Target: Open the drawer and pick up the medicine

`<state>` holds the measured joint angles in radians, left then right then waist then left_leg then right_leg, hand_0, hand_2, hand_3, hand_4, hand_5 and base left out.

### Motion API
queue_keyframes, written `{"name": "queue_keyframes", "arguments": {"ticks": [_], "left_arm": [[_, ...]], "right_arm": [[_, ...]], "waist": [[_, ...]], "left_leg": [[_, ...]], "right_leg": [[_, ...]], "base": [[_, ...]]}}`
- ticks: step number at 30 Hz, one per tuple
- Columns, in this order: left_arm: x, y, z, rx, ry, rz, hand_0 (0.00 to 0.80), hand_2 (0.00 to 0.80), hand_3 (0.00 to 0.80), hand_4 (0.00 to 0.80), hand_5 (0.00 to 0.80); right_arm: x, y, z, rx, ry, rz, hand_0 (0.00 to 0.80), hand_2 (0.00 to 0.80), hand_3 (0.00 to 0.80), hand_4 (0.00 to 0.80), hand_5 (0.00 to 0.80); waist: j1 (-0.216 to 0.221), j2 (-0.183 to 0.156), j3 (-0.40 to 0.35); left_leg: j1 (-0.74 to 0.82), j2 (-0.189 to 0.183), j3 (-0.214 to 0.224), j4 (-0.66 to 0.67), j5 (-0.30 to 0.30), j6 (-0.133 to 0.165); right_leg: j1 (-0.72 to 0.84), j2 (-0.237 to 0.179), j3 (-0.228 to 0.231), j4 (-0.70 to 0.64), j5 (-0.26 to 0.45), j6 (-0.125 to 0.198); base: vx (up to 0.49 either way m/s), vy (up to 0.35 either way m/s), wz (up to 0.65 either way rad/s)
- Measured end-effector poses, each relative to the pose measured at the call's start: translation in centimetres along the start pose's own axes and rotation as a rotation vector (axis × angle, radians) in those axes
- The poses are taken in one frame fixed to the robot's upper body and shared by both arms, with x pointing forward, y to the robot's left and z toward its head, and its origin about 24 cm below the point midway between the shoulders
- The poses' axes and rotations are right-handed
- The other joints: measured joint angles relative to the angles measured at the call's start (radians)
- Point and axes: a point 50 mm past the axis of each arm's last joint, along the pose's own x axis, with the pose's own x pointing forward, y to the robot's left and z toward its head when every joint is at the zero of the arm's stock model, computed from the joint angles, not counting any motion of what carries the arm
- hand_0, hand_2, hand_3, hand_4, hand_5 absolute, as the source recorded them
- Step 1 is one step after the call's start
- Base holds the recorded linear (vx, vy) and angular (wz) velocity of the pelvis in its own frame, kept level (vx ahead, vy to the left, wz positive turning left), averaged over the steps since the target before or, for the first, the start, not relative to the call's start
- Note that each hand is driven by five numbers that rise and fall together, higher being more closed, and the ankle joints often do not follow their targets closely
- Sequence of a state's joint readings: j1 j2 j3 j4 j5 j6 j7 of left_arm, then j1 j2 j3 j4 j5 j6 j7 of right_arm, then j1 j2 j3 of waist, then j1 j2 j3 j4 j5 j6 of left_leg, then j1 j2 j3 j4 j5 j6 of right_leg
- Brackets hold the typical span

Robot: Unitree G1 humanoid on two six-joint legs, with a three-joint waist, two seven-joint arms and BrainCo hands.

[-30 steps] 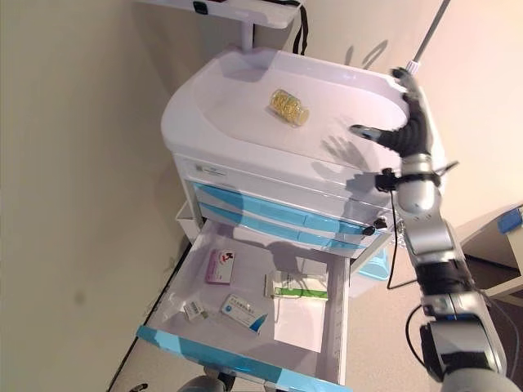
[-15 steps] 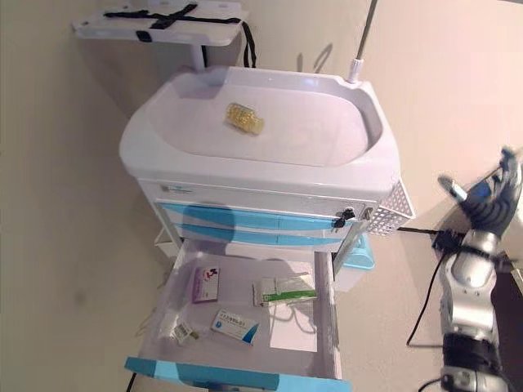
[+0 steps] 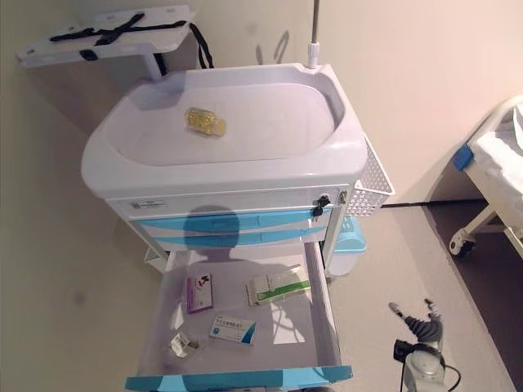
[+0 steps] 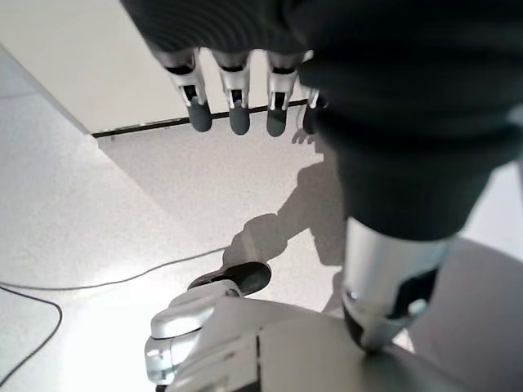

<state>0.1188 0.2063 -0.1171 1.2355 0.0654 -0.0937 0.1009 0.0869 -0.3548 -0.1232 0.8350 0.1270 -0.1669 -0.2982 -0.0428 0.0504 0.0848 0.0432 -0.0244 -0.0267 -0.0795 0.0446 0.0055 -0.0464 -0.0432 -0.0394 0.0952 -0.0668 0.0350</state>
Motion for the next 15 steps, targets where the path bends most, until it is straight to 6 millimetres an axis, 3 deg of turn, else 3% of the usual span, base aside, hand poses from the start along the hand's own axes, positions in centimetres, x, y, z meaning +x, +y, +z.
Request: {"name": "queue_keyframes", "arguments": {"ticks": [7, 11, 15], "left_arm": [[0.2, 0.5, 0.7, 0.040, -0.026, 0.004, 0.000, 0.000, 0.000, 0.000, 0.000], [0.4, 0.8, 2.3, 0.065, -0.070, 0.007, 0.000, 0.000, 0.000, 0.000, 0.000], [0.7, 1.5, 5.2, 0.101, -0.169, 0.023, 0.000, 0.000, 0.000, 0.000, 0.000]], "right_arm": [[-1.8, 0.4, -6.6, -0.234, 0.289, 0.120, 0.000, 0.000, 0.000, 0.000, 0.000], [-2.1, 0.5, -7.2, -0.324, 0.311, 0.180, 0.000, 0.000, 0.000, 0.000, 0.000], [-1.0, 1.4, -5.3, -0.352, 0.251, 0.206, 0.000, 0.000, 0.000, 0.000, 0.000]], "waist": [[0.002, -0.008, 0.042], [0.002, -0.009, 0.076], [0.004, -0.009, 0.151]], "left_leg": [[-0.005, 0.004, 0.016, 0.022, -0.012, -0.011], [-0.066, 0.000, 0.016, 0.090, -0.025, -0.017], [-0.139, -0.009, -0.001, 0.185, -0.045, -0.028]], "right_leg": [[-0.057, -0.001, 0.002, 0.116, -0.047, -0.014], [-0.114, -0.007, -0.002, 0.178, -0.065, -0.020], [-0.174, -0.016, -0.008, 0.269, -0.090, -0.033]], "base": [[-0.016, -0.028, -0.09], [-0.103, -0.037, 0.01], [-0.104, -0.028, 0.12]]}}
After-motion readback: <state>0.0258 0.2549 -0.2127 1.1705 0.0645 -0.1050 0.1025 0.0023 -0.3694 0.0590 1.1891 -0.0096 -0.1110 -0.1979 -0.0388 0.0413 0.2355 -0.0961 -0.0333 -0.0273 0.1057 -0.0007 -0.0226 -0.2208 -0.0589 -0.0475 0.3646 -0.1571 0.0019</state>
